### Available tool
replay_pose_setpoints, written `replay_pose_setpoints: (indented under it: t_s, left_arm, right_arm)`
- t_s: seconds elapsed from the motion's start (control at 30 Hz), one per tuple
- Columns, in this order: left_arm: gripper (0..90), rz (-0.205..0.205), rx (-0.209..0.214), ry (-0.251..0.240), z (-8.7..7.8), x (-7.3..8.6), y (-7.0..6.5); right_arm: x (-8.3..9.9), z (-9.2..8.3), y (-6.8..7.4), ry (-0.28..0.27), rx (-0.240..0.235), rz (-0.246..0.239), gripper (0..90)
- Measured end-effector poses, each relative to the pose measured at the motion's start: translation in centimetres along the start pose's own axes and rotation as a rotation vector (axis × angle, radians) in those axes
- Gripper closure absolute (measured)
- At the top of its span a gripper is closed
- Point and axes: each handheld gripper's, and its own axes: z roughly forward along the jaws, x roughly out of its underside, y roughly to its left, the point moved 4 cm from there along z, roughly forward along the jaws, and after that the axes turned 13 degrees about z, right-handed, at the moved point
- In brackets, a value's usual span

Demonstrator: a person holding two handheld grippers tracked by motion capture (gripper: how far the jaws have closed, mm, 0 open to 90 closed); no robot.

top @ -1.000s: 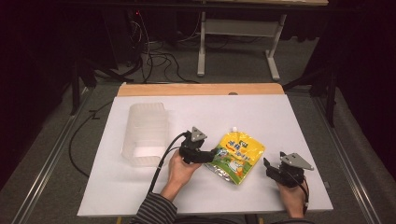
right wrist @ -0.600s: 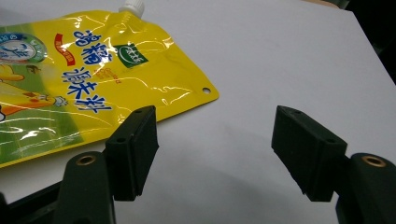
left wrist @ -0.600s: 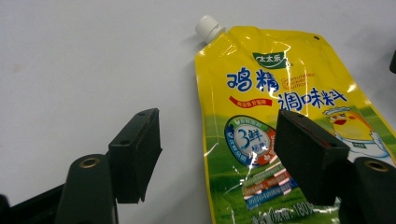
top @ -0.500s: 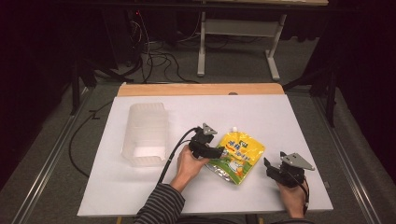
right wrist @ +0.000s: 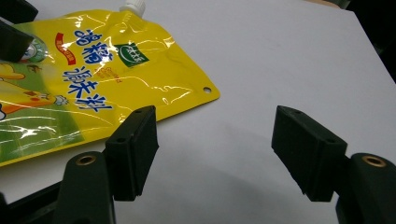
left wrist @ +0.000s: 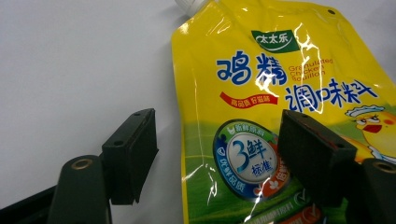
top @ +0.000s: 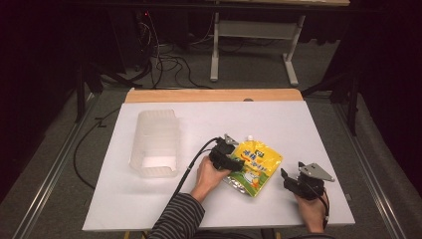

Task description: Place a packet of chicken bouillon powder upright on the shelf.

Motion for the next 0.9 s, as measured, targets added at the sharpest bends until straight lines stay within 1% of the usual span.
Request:
replay_pose_setpoints:
  t_s: [0.1,0.23,0.33,0.43,0.47,0.53,0.57,0.73,0.8,0.83,0.9]
  left_arm:
    - [27.6,-0.008,0.002,0.0,0.07,0.01,0.01]
    - [27.7,-0.007,0.0,0.001,0.11,0.01,0.02]
    - [29.4,0.01,-0.018,0.003,0.19,-0.01,-0.02]
    - [33.4,0.013,-0.029,0.004,0.23,-0.06,-0.14]
    - [33.4,0.014,-0.031,0.004,0.23,-0.09,-0.18]
    - [43.1,0.018,-0.02,0.001,0.18,-0.15,-0.39]
    - [45.4,0.014,-0.014,0.0,0.17,-0.18,-0.55]
    - [48.7,0.015,-0.018,0.007,0.19,-0.25,-0.6]
    - [52.9,0.021,-0.019,0.014,0.17,-0.33,-0.67]
    - [58.1,0.027,-0.023,0.02,0.16,-0.36,-0.67]
    - [59.9,0.018,-0.017,0.022,0.13,-0.39,-0.69]
  right_arm:
    - [-0.02,0.01,-0.04,-0.005,0.001,-0.002,31.9]
    - [-0.01,-0.02,0.0,-0.003,0.004,-0.01,31.9]
    - [0.01,0.05,0.08,0.004,0.008,-0.013,32.0]
    - [0.01,0.04,0.03,0.006,0.011,-0.013,32.0]
    - [0.01,0.04,0.03,0.006,0.011,-0.013,32.0]
    - [0.01,0.03,0.02,0.006,0.011,-0.013,32.0]
    - [0.0,0.08,0.05,0.006,0.01,-0.014,32.0]
    - [0.02,0.13,0.11,0.01,0.011,-0.021,32.0]
    - [0.01,0.15,0.09,0.011,0.011,-0.017,32.0]
    - [0.03,0.1,0.08,0.012,0.011,-0.014,32.0]
    - [0.02,0.11,0.08,0.012,0.012,-0.016,32.0]
